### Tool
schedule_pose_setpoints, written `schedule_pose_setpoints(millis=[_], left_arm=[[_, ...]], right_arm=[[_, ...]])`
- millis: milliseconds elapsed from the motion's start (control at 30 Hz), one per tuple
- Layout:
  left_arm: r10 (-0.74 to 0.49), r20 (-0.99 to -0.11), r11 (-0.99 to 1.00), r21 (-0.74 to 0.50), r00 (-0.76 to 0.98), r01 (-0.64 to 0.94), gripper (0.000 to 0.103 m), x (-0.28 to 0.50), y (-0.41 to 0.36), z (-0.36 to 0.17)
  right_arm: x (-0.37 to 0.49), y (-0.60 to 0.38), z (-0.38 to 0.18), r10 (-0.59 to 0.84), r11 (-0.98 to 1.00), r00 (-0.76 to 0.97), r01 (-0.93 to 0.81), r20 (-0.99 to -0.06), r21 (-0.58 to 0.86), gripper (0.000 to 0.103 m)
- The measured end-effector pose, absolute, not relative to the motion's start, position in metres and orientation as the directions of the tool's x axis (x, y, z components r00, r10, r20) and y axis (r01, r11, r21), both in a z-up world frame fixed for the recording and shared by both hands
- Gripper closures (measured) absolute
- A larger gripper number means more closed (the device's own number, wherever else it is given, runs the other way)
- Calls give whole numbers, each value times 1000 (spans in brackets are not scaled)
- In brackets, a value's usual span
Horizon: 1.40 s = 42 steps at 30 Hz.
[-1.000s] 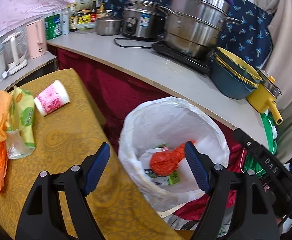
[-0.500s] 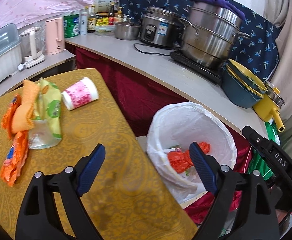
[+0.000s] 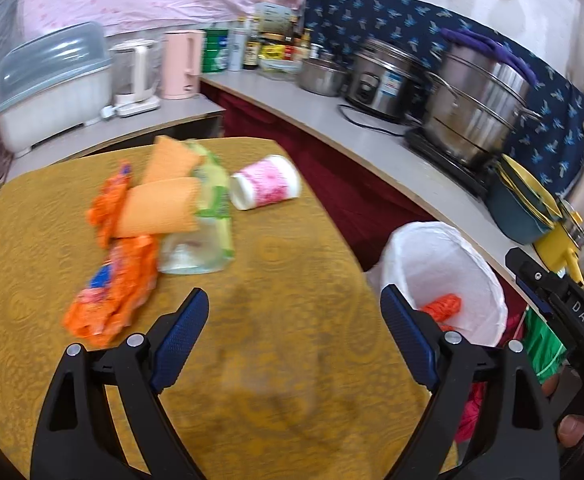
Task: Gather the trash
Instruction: 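Move both open grippers back toward the orange foam nets and wrappers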
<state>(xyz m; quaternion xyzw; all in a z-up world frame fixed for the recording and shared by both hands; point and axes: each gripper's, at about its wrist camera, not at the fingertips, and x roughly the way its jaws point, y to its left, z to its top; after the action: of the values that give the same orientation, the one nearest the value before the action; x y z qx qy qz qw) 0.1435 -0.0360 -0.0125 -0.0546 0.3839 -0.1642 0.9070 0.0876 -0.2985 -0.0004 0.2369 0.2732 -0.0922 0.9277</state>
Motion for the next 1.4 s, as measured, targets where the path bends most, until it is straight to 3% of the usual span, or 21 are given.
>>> schedule_pose_setpoints(millis=[667,1400], left_arm=[[-202,-696,963,-271,689,9,20,143,110,-31],[-193,-699,950,-308,688,-46,19,219,160,-43]], right_arm=[[132,-166,-3,147,939,798,74,-585,337,49],[230,-81,-39,250,945,719,-34,-648,326,49]])
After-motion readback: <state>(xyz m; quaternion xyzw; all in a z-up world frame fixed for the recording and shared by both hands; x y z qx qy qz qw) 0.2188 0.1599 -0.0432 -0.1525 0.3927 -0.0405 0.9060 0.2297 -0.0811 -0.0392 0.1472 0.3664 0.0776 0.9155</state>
